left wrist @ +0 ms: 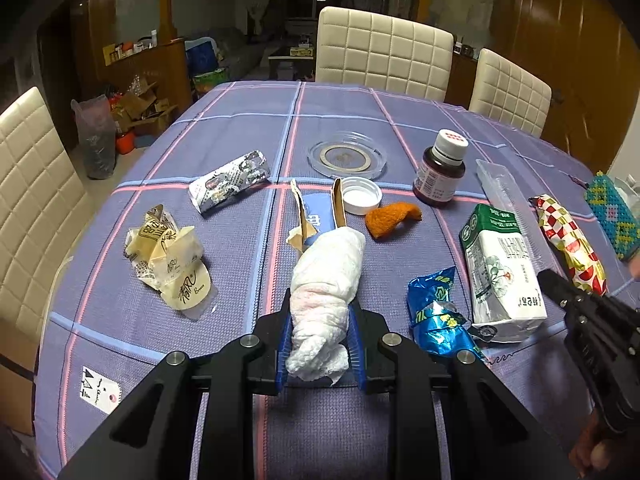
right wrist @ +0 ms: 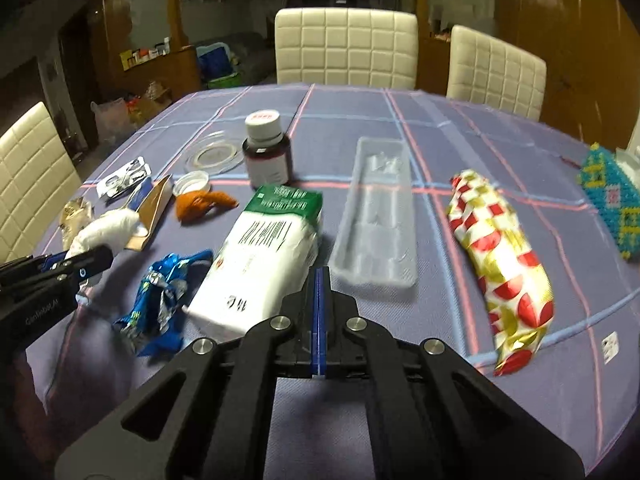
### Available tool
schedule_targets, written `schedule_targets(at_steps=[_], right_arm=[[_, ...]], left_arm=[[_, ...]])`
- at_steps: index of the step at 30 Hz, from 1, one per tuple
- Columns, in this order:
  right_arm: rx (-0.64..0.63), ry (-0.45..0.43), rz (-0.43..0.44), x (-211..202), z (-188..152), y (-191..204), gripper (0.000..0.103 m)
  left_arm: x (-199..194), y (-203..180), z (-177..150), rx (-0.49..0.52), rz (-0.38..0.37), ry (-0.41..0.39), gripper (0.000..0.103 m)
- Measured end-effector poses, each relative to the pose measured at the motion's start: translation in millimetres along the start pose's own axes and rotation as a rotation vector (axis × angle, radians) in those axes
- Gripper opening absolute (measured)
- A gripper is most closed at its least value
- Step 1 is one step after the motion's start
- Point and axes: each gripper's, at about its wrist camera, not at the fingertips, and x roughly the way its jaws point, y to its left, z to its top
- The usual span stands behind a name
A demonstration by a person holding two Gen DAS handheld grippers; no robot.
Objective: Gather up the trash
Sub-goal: 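Lift the tissue with the left gripper while the right gripper grasps the clear plastic tray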
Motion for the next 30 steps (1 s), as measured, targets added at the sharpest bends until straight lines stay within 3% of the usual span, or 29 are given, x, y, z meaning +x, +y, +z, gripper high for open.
schedule_targets(at_steps=[5, 6, 7, 8, 9, 10, 13, 20, 23, 27, 30], right_arm=[[-0.005, -0.039, -0.078, -6, 3, 1, 0.004], [0.006, -0.046, -0.081, -7, 5, -1, 0.01], [0.012, -0.055, -0.08, -8, 5, -2, 0.021], [0.005, -0.063, -0.082, -9, 6, -3, 0.079], [0.006, -0.075, -0.075, -10, 6, -3, 0.093], [0.004, -0.114, -0.061, -14, 5, -3, 0.097], [-0.027, -0.141, -0.065, -17, 4, 4, 0.098], [0.016, -0.09, -0.084, 2, 14, -8, 0.098], [0.044, -0.064, -0.091, 11, 20, -17, 0.094], [0.068, -0.04, -0.1, 20, 23, -28, 0.071], [0.078, 0.009, -0.068, 32, 23, -32, 0.072]], left_arm=[[-2, 2, 0, -0.006, 0.006, -0.005, 0.024], [-1, 3, 1, -0.007, 0.005, -0.003, 0.024], [-1, 2, 1, -0.008, 0.006, -0.001, 0.024], [0, 2, 0, -0.007, 0.006, 0.001, 0.024], [1, 3, 0, -0.007, 0.005, 0.004, 0.024], [2, 3, 0, -0.008, 0.005, 0.006, 0.024], [4, 5, 0, -0.013, 0.004, 0.013, 0.024], [7, 5, 1, -0.013, 0.004, 0.019, 0.024], [9, 3, 3, -0.005, 0.009, 0.019, 0.024], [16, 2, 4, -0.004, 0.012, 0.032, 0.024], [21, 0, 5, 0.0, 0.014, 0.042, 0.024]])
